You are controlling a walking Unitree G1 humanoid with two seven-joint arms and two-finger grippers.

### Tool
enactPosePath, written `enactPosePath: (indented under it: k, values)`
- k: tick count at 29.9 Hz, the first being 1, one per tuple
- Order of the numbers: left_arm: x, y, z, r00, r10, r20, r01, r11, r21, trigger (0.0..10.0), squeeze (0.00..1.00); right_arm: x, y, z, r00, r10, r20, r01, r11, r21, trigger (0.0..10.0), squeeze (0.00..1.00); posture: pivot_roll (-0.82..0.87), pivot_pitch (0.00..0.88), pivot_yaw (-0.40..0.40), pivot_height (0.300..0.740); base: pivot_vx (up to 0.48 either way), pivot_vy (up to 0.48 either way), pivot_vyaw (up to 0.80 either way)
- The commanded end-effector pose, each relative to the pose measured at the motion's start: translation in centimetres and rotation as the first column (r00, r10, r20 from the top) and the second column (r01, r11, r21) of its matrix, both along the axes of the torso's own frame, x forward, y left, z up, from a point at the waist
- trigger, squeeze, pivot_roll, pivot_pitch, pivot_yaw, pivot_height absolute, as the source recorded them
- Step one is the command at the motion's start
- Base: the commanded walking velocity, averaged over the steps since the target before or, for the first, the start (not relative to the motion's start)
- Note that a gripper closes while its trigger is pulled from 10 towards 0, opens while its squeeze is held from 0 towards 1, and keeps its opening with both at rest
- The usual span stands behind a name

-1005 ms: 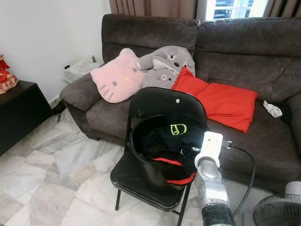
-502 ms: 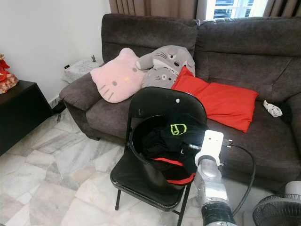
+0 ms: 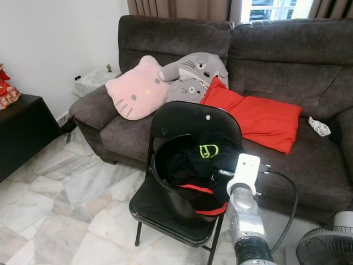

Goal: Hang hanger

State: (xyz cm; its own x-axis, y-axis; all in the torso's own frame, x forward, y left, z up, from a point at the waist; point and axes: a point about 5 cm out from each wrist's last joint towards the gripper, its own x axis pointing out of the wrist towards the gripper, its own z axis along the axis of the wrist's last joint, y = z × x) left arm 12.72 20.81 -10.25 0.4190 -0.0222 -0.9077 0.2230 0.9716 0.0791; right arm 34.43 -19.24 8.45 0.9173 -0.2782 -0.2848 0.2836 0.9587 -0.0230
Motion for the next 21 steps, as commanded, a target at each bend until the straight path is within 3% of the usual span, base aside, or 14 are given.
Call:
enactPosePath:
  k: [1,16,17,18,19,21]
  values:
    - [-0.5,0.6,-0.1,1.000,0.006,-0.022,-0.006,1.000,0.014,10.0,0.00,0.4,0.7,0.4,1.000,0.021,0.011,-0.021,1.000,0.001,0.0,0.00,-0.06,0.000,0.114,0.740,0.000,0.000,0.00]
    - [-0.5,0.6,-0.1,1.000,0.006,-0.022,-0.006,1.000,0.014,10.0,0.00,0.5,0.7,0.4,1.000,0.021,0.012,-0.021,1.000,0.001,0.0,0.00,-0.06,0.000,0.114,0.740,0.000,0.000,0.00]
    - [-0.5,0.6,-0.1,1.000,0.007,-0.024,-0.006,1.000,0.013,10.0,0.00,0.5,0.8,0.6,0.999,0.017,0.030,-0.017,1.000,0.004,0.0,0.00,-0.06,0.000,0.111,0.740,0.000,0.000,0.00]
    - [-0.7,0.5,-0.1,1.000,0.015,-0.025,-0.015,1.000,0.012,10.0,0.00,0.7,1.2,3.0,0.985,0.000,0.171,0.006,0.999,-0.032,0.0,0.00,-0.05,0.000,0.092,0.740,0.000,0.000,0.00]
    - [-0.9,0.5,-0.2,0.999,0.026,-0.026,-0.025,1.000,0.010,10.0,0.00,0.6,1.8,5.8,0.941,-0.024,0.337,0.044,0.998,-0.052,0.0,0.00,-0.05,0.000,0.091,0.740,0.000,0.000,0.00]
    - [-0.9,0.4,-0.2,0.999,0.028,-0.026,-0.028,1.000,0.010,10.0,0.00,0.5,1.9,6.2,0.932,-0.032,0.362,0.051,0.998,-0.044,0.0,0.00,-0.05,0.000,0.091,0.740,0.000,0.000,0.00]
